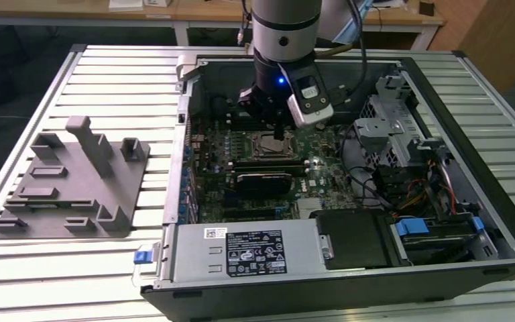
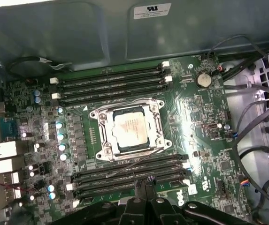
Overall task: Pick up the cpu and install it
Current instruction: 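Install the second cpu locking lever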
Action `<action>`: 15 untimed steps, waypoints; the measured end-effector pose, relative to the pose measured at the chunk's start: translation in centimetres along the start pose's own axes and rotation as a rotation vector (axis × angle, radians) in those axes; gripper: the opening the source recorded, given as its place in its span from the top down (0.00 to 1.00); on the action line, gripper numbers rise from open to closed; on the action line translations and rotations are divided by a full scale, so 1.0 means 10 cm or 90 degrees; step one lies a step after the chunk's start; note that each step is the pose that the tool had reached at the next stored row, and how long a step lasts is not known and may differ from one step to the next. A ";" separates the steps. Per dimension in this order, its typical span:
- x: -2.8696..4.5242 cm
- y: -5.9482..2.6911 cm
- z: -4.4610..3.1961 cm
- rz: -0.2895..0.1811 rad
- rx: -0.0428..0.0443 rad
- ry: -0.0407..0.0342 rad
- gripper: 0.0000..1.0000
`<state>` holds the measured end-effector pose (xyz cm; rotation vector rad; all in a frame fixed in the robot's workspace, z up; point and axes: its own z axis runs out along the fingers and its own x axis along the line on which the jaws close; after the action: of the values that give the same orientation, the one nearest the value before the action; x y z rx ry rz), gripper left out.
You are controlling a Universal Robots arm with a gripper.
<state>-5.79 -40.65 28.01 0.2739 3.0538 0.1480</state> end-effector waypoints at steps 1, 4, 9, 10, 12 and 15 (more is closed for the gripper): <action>0.001 -0.002 0.014 0.000 -0.0010 0.0002 0.89; 0.004 -0.006 0.049 0.000 -0.0051 0.0000 0.89; 0.009 -0.021 0.108 -0.001 -0.0069 -0.0003 0.89; 0.010 -0.021 0.108 -0.001 -0.0069 -0.0004 0.89; 0.010 -0.021 0.108 -0.001 -0.0068 -0.0004 0.89; 0.013 -0.022 0.118 -0.001 -0.0086 -0.0006 0.89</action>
<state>-5.86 -40.74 26.81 0.2699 3.0508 0.1682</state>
